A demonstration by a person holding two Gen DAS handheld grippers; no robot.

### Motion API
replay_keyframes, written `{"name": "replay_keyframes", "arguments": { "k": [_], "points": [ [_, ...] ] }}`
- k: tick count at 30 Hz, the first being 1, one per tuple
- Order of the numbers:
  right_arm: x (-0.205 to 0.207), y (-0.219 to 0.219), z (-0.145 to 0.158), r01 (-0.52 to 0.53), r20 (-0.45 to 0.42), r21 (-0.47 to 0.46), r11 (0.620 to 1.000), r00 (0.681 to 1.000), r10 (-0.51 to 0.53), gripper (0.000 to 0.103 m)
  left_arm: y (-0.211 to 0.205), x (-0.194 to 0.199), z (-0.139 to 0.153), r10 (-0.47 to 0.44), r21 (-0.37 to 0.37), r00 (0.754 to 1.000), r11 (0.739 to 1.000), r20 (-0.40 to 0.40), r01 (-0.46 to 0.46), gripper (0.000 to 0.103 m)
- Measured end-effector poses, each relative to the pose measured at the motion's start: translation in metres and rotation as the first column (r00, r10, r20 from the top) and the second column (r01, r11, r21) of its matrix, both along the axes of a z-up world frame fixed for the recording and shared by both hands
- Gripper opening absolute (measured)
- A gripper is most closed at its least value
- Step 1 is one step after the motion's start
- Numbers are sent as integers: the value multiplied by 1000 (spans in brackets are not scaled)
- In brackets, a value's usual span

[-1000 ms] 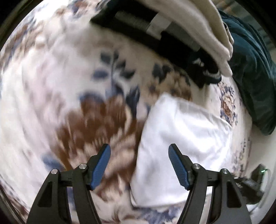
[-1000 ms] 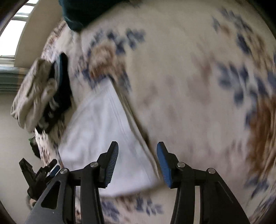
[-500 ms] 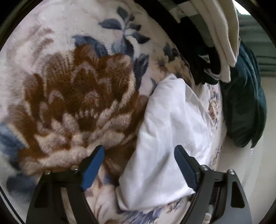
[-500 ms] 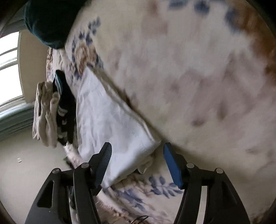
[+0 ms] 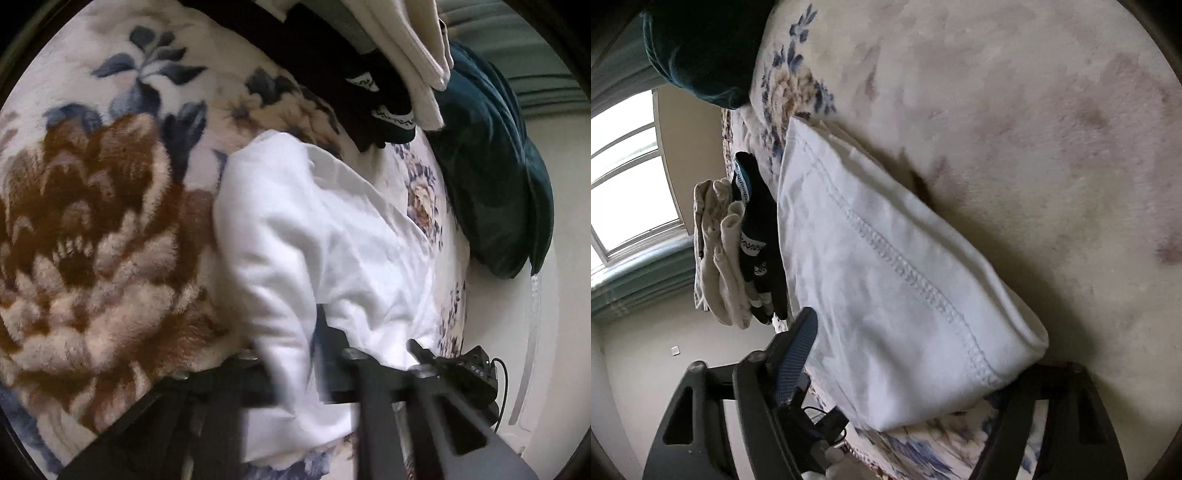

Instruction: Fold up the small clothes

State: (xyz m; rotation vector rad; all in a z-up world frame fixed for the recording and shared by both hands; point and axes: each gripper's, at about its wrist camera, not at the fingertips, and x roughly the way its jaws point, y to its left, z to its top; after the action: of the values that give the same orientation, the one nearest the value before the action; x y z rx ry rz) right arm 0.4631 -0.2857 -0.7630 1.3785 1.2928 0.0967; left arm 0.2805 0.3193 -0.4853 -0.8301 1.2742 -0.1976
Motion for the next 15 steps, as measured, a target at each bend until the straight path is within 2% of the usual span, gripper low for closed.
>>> {"name": "replay_keyframes", "arguments": {
  "k": [1, 2, 5, 8, 11, 15],
  "points": [
    [1, 1, 0, -3, 1, -3, 1000, 1000, 3, 32, 1, -1, 1, 2, 1, 1000, 1000, 9, -2, 9],
    [2, 3, -1, -15, -5, -11, 1000, 1000, 15, 16, -1, 0, 6, 4, 0, 1000, 1000, 23, -4, 8],
    [6, 6, 4, -16, 9, -41, 999, 1000, 16, 14, 4, 0, 24, 15, -3, 998, 1000, 54, -15, 6],
    [12, 12, 22, -24, 37, -80, 996, 999, 27, 13, 10, 4, 48, 29, -13, 995, 1000, 93, -28, 5],
    [19, 17, 51, -29, 75, -92, 995, 997, 36, 13, 17, 14, 77, 35, -38, 988, 999, 148, -30, 5],
    [41, 30, 108, -61, 157, -124, 990, 984, 80, 12, 32, 37, 124, 33, -62, 973, 998, 230, -19, 5]
  ]
}}
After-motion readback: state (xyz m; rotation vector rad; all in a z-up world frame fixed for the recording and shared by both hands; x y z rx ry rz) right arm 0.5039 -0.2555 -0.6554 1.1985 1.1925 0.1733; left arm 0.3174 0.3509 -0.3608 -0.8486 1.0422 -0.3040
